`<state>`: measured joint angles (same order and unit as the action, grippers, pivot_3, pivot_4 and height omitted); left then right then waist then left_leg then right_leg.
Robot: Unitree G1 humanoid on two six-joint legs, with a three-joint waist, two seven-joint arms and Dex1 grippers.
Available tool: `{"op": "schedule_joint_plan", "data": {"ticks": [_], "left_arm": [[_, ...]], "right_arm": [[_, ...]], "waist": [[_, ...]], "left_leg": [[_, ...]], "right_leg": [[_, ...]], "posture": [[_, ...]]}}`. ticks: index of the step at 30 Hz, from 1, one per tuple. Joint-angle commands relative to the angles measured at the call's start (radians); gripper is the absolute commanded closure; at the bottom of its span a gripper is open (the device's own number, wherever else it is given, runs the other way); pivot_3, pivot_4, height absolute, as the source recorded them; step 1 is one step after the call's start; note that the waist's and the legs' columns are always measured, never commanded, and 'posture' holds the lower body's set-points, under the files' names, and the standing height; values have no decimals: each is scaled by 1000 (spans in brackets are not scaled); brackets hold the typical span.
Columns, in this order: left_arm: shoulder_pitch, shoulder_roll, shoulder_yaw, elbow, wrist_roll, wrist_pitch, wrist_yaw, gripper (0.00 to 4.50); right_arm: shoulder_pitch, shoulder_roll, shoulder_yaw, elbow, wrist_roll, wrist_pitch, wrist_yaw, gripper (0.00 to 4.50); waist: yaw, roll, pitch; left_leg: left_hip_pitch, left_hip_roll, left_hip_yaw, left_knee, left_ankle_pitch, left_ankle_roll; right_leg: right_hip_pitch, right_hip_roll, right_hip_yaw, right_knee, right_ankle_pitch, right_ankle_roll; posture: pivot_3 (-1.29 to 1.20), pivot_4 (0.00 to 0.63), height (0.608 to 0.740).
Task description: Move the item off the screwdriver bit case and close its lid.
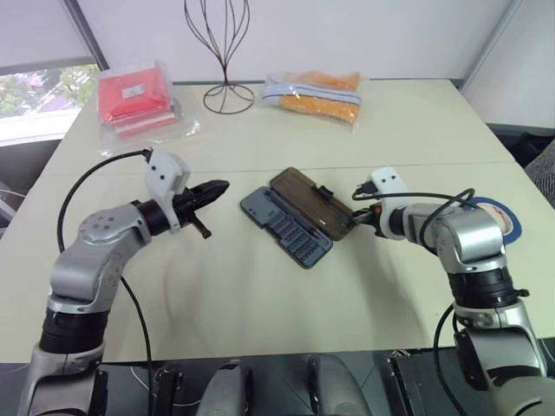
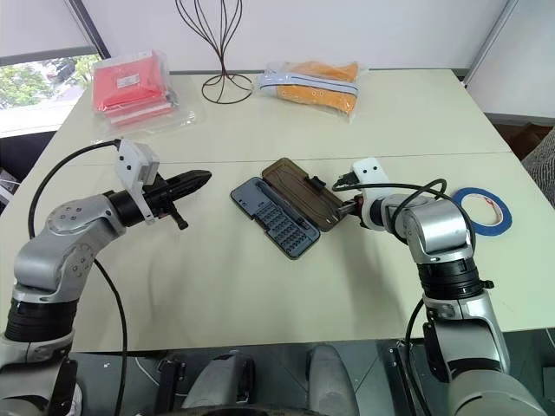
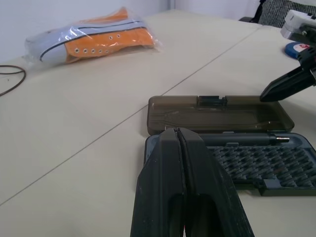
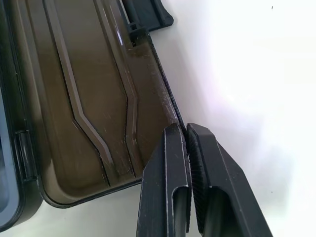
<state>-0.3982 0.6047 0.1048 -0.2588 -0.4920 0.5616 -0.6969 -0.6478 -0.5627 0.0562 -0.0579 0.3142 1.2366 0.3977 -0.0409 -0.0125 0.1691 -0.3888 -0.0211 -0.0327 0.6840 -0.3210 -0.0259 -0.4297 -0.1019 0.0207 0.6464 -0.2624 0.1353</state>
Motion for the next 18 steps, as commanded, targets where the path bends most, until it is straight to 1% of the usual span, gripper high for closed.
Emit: {"op": "schedule_joint_plan", "data": {"ticks": [1, 5, 9, 14, 18], "left_arm": [[-8, 3, 23, -28, -4, -21, 1, 4500], [-7, -1, 20, -28, -2, -26, 4, 4500], [-15, -3, 16, -17, 1, -30, 2, 4500], [-24, -7, 14, -9, 5, -35, 2, 4500], [-21, -8, 19, -11, 6, -38, 6, 4500]], "right_arm": [[-2, -29, 60, -10, -26, -55, 44, 4440], [-15, -100, 196, -26, -77, -263, 205, 4440], [-52, -153, 290, 11, -141, -460, 365, 4440], [-121, -177, 362, 119, -221, -702, 548, 4440], [-170, -176, 400, 240, -293, -919, 662, 4440]], "waist": [[0, 0, 0], [-3, 0, 0], [-6, 0, 0], [-2, 0, 0], [-2, 0, 0]], "left_leg": [[0, 0, 0, 0, 0, 0], [0, 0, 0, 0, 0, 1], [0, 0, 1, 0, 0, 1], [0, 0, 1, 0, 0, -1], [0, 0, 1, 0, 2, -4]], "right_leg": [[0, 0, 0, 0, 0, 0], [0, 0, 0, 0, 0, 0], [-1, 0, 0, 0, 0, 0], [-1, 0, 0, -1, 0, 0], [-1, 0, 0, -1, 0, 0]], "posture": [[0, 150, 740], [0, 150, 740], [0, 150, 740], [0, 150, 740], [0, 150, 740]]}}
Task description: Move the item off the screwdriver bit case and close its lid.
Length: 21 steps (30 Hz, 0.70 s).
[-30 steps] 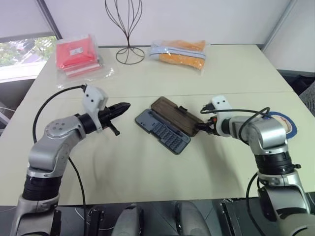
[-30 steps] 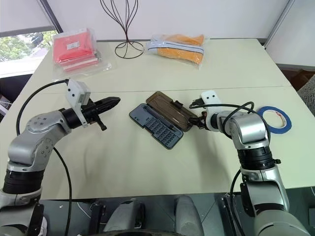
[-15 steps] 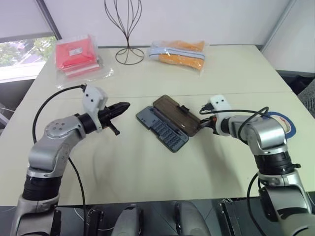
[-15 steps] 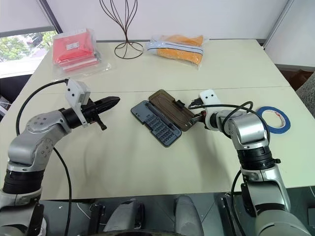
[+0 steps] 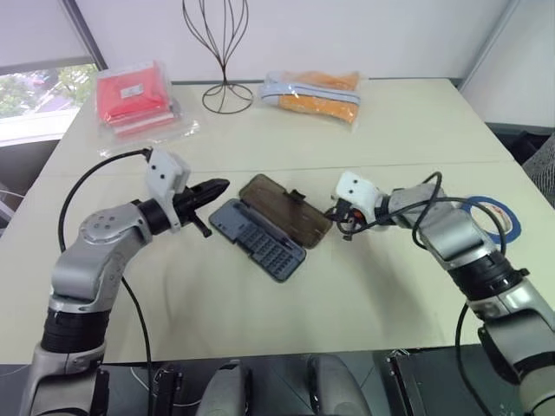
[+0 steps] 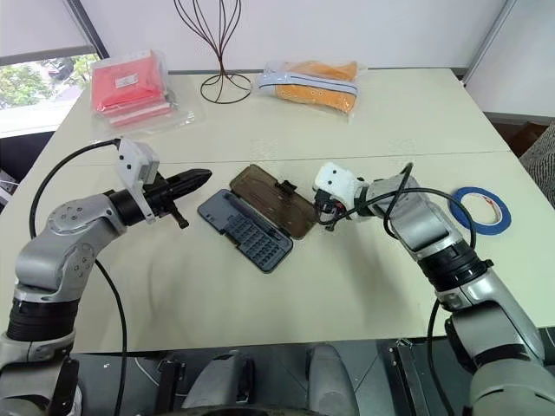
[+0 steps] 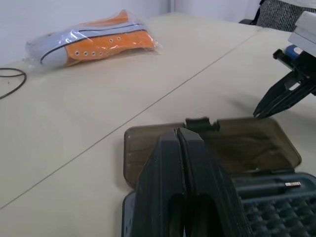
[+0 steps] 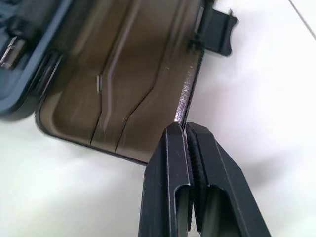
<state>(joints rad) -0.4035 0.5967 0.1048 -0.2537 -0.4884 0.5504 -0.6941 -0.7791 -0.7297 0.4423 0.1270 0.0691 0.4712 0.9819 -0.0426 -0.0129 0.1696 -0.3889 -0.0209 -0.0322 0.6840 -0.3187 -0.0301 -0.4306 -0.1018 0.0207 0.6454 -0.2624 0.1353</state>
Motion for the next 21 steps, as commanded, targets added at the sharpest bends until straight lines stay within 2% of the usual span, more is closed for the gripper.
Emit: {"op": "schedule_joint_plan", "data": {"ticks": [1, 5, 10, 13, 15, 16, 20, 21], "left_arm": [[-15, 0, 20, -17, 2, -27, 4, 4500], [-5, 0, 22, -28, 0, -29, 11, 4500], [11, 2, 29, -47, -4, -25, 23, 4500], [14, 4, 30, -51, -6, -23, 25, 4500], [14, 5, 29, -50, -7, -22, 25, 4500], [12, 5, 28, -48, -7, -22, 23, 4500], [3, 5, 18, -34, -3, -27, 14, 4500], [-3, 3, 15, -28, -2, -28, 12, 4500]], "right_arm": [[-48, -6, 18, 81, -57, -197, 106, 4440], [-82, 26, 10, 163, -86, -298, 164, 4440], [-147, 101, -36, 271, -135, -216, 78, 4440], [-174, 142, -148, 210, -51, 33, 36, 3619], [-185, 158, -194, 155, -22, 169, 12, 2639], [-195, 171, -223, 128, -4, 255, -13, 2006], [-235, 235, -314, 44, -5, 574, -186, 54], [-244, 255, -337, 20, -14, 680, -241, 54]], "waist": [[0, 0, 0], [1, 0, 0], [-1, 0, 0], [1, 0, 1], [4, 0, 1], [6, 0, 1], [6, 0, 1], [6, 0, 1]], "left_leg": [[0, 0, 0, 0, 0, 0], [0, 0, 0, 0, 0, 0], [0, 0, 0, 0, 1, -1], [0, 0, 0, 0, 1, -1], [-1, 0, -1, 0, 1, -2], [-1, 0, -1, 0, 1, -2], [-1, 0, -1, 0, 1, -2], [-1, 0, -1, 0, 1, -2]], "right_leg": [[0, 0, 0, 0, 0, 0], [0, 0, 0, 0, 0, 0], [0, 0, 0, 0, 0, 0], [-1, 0, 0, 1, 0, 0], [-1, -1, 0, 1, 0, 0], [-1, -1, 0, 1, 0, 0], [-1, -1, 0, 1, 0, 0], [-1, -1, 0, 1, 0, 0]], "posture": [[0, 150, 740], [0, 150, 740], [0, 150, 740], [0, 150, 740], [0, 150, 740], [0, 150, 740], [0, 150, 740], [0, 150, 740]]}}
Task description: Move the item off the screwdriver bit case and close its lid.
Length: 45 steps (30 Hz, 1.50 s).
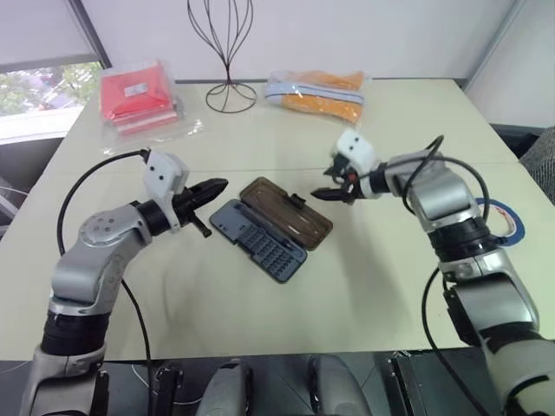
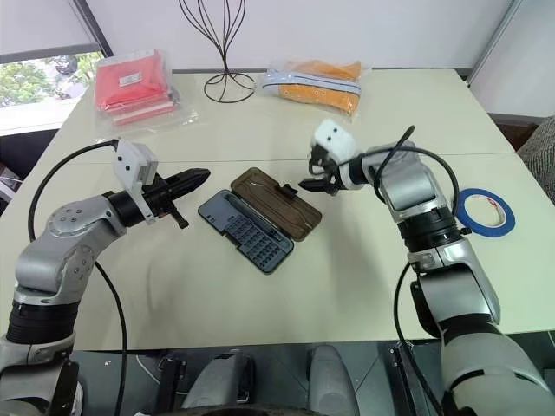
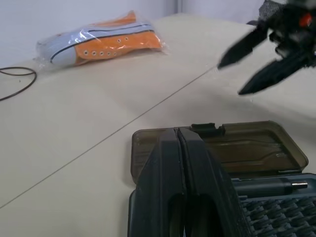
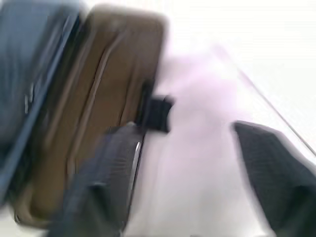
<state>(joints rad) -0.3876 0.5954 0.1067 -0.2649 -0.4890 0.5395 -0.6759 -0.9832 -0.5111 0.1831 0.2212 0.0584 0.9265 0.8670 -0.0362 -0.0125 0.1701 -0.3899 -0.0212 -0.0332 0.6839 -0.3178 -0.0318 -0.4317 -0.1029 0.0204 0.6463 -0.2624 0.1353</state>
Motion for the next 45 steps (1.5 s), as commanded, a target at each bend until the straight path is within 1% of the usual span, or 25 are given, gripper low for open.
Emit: {"op": "schedule_joint_plan", "data": {"ticks": [1, 4, 6, 9, 14, 21, 28, 29, 30, 31, 36, 37, 45], "left_arm": [[-23, 4, 11, -12, -1, -17, -8, 4500], [-29, 3, 3, -4, 0, -19, -17, 4500], [-30, 2, 0, -1, 2, -20, -22, 4500], [-37, -1, -9, 9, 6, -23, -30, 4500], [-40, -6, -14, 11, 8, -25, -35, 4500], [-24, -11, -13, -13, 7, -16, -33, 4500], [-13, -14, -12, -30, 5, -8, -22, 4500], [-12, -14, -12, -31, 4, -7, -21, 4500], [-10, -15, -12, -33, 4, -6, -19, 4500], [-8, -15, -11, -34, 4, -7, -18, 4500], [1, -16, -9, -42, 3, -5, -10, 4500], [3, -16, -7, -43, 3, -5, -9, 4500], [10, -14, 3, -46, 1, -5, -1, 4500]], "right_arm": [[-45, 50, -95, -96, -5, 311, -166, 54], [-63, 126, -192, -136, -9, 613, -274, 54], [-49, 146, -208, -135, 21, 683, -315, 54], [39, 124, -146, -189, 176, 688, -346, 54], [94, 93, -133, -255, 365, 688, -509, 54], [152, 75, -147, -263, 569, 688, -776, 54], [159, 58, -142, -243, 742, 688, -964, 54], [159, 56, -139, -241, 762, 688, -986, 554], [160, 53, -136, -241, 780, 688, -1006, 838], [160, 53, -134, -239, 796, 688, -1026, 1311], [155, 40, -116, -240, 861, 688, -1097, 4041], [153, 36, -110, -241, 875, 688, -1106, 4467], [127, 5, -64, -237, 951, 688, -1147, 4467]], "waist": [[0, 0, 0], [0, 0, 0], [0, 0, 0], [1, 0, 0], [-8, 0, 0], [-8, 0, 0], [-7, 0, 0], [-7, 0, 0], [-7, 0, 0], [-6, 0, 0], [-6, 0, 0], [-5, 0, 0], [-6, -1, -1]], "left_leg": [[0, 0, 0, 0, 0, 0], [0, 0, 0, 0, 0, 0], [-1, 0, 0, 0, 0, 0], [-1, -1, 0, 0, 0, 0], [-1, -1, 1, 0, 0, 0], [-1, 0, 1, 0, 0, 0], [-1, 0, 1, 0, 0, 0], [-1, 0, 1, 0, 0, 1], [-1, 0, 1, 0, 0, 0], [-1, 0, 1, 0, 0, 1], [-1, 0, 1, 0, -1, 2], [-1, 0, 0, 0, -1, 2], [-1, 0, 0, 0, -3, 6]], "right_leg": [[0, 0, 0, 0, 0, 0], [0, 0, 0, 1, 0, 0], [0, 0, 0, 1, 0, 0], [0, 0, 0, 1, 0, 0], [0, 0, 0, 1, 0, 0], [-1, 0, 0, 1, 0, 0], [0, 0, 0, 1, 0, 0], [0, 0, 0, 1, 0, 0], [0, 0, 0, 1, 0, 0], [0, 0, 0, 1, 0, 0], [0, 0, 0, 1, 0, 0], [0, 0, 0, 1, 0, 0], [0, 0, 0, 1, 0, 0]], "posture": [[0, 150, 740], [0, 150, 740], [0, 150, 740], [0, 150, 740], [0, 150, 740], [0, 150, 740], [0, 150, 740], [0, 150, 740], [0, 150, 740], [0, 150, 740], [0, 150, 740], [0, 150, 740], [0, 150, 740]]}}
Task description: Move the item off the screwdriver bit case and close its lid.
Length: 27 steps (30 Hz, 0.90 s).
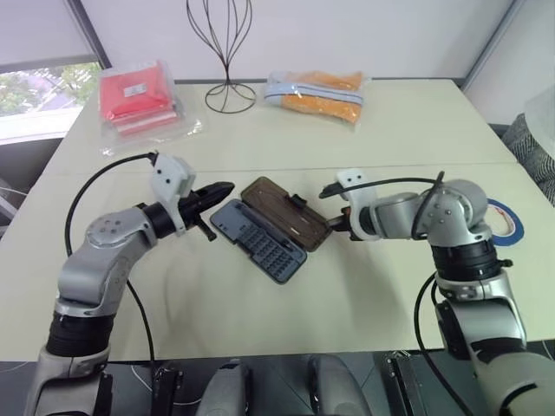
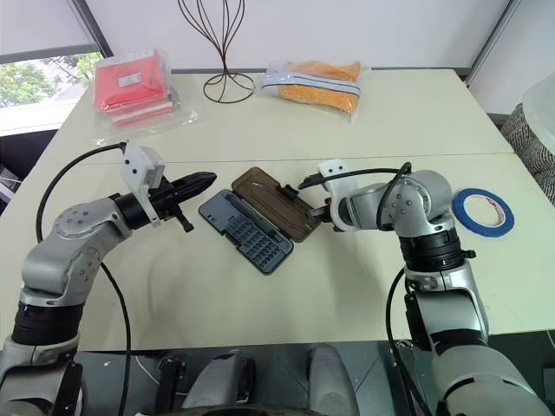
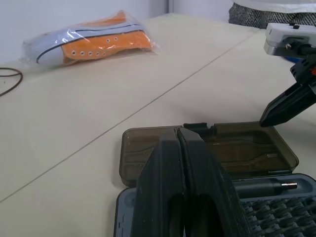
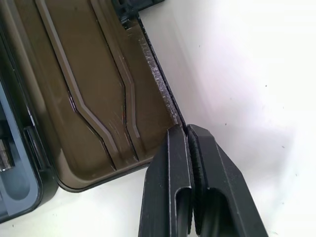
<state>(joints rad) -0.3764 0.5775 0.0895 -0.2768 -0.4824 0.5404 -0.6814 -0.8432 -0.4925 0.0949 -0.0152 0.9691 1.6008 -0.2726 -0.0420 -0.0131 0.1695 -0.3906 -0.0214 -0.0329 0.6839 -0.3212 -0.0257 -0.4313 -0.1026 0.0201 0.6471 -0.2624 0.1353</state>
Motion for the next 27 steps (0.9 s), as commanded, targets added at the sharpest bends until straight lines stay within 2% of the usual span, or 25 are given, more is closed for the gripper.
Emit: {"op": "schedule_joint_plan", "data": {"ticks": [1, 8, 12, 15, 22, 27], "left_arm": [[-1, 3, 20, -34, -5, -7, 7, 4500], [3, -2, 16, -41, -6, -7, 17, 4500], [4, -5, 14, -44, -6, -6, 22, 4500], [11, -5, 17, -52, -7, -4, 26, 4500], [29, -3, 25, -71, -12, 2, 37, 4500], [31, -2, 25, -74, -13, 3, 41, 4500]], "right_arm": [[-20, -15, 36, 2, 46, 14, -7, 4467], [-64, -21, 115, 15, 68, 14, 19, 4467], [-84, -8, 160, 30, 9, 14, 59, 4467], [-92, 3, 163, 53, -33, 14, 75, 3635], [-117, 17, 168, 81, -114, 14, 135, 58], [-117, 24, 169, 86, -176, 14, 185, 58]], "waist": [[0, 0, 0], [-3, 0, 0], [-4, 0, 0], [-3, 0, 0], [-4, 0, 0], [-3, 0, 0]], "left_leg": [[0, 0, 0, 0, 0, 0], [0, 0, 0, 0, 0, 0], [0, 1, 0, 0, 0, 0], [0, 1, 0, 0, 0, 0], [0, 1, 0, 0, 0, 0], [0, 1, 0, 0, 0, 0]], "right_leg": [[0, 0, 0, 0, 0, 0], [0, 0, 0, 0, 0, 0], [0, 1, 0, 0, 0, 0], [0, 1, 0, 0, 0, 0], [-1, 1, 0, 0, 0, 0], [-1, 1, 0, 0, 0, 0]], "posture": [[0, 150, 740], [0, 150, 740], [0, 150, 740], [0, 150, 740], [0, 150, 740], [0, 150, 740]]}}
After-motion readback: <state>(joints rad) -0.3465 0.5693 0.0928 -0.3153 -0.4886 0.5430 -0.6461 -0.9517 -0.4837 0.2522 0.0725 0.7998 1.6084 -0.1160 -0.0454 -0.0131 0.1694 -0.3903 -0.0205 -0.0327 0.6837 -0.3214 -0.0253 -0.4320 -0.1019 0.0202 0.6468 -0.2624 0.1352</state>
